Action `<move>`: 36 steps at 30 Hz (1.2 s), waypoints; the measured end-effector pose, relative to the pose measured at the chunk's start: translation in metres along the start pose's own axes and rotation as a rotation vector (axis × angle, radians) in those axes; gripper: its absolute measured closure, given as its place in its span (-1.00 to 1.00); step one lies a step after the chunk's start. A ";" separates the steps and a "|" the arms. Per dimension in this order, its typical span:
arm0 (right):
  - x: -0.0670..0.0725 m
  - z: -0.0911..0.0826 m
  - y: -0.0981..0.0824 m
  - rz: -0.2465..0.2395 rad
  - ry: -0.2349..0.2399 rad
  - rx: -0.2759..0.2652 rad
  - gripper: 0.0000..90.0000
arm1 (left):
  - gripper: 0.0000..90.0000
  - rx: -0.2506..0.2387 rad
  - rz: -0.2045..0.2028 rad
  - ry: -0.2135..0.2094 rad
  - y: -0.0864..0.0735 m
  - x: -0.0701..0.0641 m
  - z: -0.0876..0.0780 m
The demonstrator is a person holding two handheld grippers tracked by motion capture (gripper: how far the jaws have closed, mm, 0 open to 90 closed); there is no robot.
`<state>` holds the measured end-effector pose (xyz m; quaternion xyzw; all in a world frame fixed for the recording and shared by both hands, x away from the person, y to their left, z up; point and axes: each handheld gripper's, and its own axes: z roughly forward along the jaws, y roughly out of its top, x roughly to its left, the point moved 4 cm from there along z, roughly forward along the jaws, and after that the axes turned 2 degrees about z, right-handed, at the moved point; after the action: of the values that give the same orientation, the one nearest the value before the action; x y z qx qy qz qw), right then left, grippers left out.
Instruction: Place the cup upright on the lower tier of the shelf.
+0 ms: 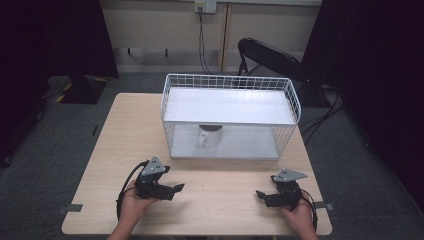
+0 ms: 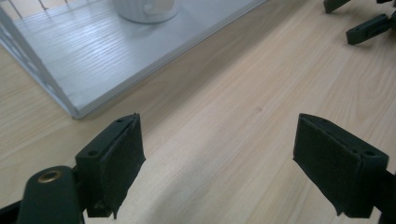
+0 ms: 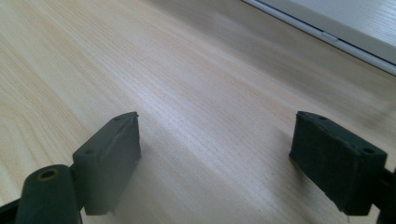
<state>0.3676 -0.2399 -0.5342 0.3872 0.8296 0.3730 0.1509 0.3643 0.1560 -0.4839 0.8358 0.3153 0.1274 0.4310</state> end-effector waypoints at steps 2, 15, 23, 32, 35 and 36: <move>0.000 0.000 0.000 0.000 0.000 0.000 -0.66 | -0.65 0.006 0.009 0.010 -0.003 0.003 -0.002; 0.000 0.000 0.000 0.000 0.000 0.000 -0.66 | -0.64 0.018 0.013 0.018 -0.020 0.012 -0.015; 0.000 0.000 0.000 0.000 0.000 0.000 -0.66 | -0.64 0.022 0.007 0.019 -0.029 0.016 -0.020; 0.000 0.000 0.000 0.000 0.000 0.000 -0.66 | -0.64 0.030 -0.013 0.016 -0.043 0.022 -0.023; 0.000 0.000 0.000 0.000 0.000 0.000 -0.66 | -0.64 0.036 -0.020 0.018 -0.047 0.024 -0.024; 0.000 0.000 0.000 0.000 0.000 0.000 -0.66 | -0.64 0.043 -0.032 0.022 -0.049 0.025 -0.025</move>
<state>0.3676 -0.2399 -0.5342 0.3872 0.8296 0.3730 0.1509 0.3513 0.2087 -0.5096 0.8382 0.3361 0.1231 0.4114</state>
